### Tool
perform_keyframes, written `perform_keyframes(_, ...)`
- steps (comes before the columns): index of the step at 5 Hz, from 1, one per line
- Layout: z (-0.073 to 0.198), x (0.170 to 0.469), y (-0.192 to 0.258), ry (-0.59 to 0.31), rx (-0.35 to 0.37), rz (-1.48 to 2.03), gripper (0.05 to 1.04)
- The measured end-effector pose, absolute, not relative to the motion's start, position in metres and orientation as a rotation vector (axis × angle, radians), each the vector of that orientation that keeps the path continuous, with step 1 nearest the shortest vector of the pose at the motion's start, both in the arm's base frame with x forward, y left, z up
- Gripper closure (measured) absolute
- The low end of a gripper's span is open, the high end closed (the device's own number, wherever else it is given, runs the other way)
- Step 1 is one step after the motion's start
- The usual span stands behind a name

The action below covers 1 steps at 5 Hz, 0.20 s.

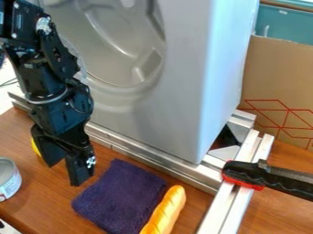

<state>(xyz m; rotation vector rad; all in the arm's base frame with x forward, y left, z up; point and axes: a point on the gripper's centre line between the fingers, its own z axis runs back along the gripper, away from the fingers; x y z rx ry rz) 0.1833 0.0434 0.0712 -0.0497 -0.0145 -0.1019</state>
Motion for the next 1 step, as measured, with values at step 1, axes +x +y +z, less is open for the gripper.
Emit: perform_keyframes(1, 0.0712, 0.1833, 0.0434, -0.015, -0.050, -0.102, 0.083)
